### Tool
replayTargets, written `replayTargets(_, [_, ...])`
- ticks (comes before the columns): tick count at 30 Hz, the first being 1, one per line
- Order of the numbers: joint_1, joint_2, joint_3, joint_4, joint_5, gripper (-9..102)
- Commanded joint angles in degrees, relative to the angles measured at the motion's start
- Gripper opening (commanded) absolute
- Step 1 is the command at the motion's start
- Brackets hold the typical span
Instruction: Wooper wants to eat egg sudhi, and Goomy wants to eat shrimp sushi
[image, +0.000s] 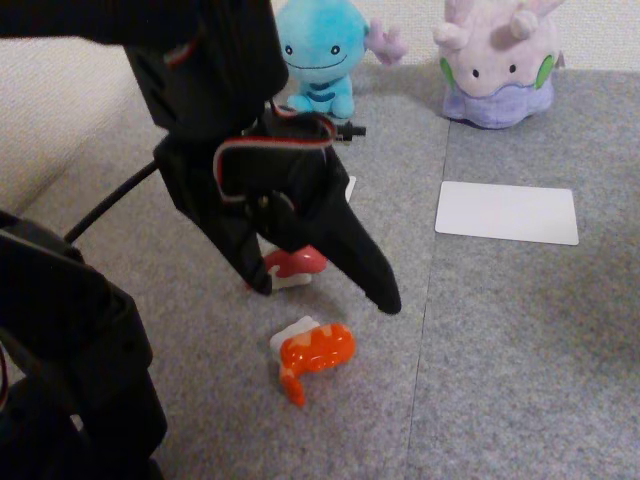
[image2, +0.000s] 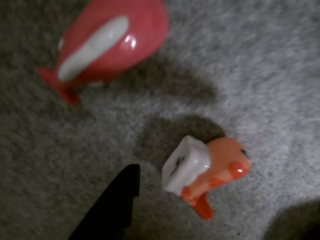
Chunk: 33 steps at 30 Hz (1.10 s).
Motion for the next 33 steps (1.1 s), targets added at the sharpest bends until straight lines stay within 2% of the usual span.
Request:
replayTargets(1, [-0.2, 1.3, 0.7, -0.8, -3.2, 42])
replayTargets(7, [0.2, 1.3, 4.4, -0.7, -7.1, 42])
replayTargets(25, [4.3, 1.2, 5.0, -2.3, -7.4, 41])
replayTargets(30, [3.7, 1.1, 5.0, -2.5, -6.9, 33])
replayTargets(33, [3.6, 1.1, 5.6, -5.6, -6.7, 31])
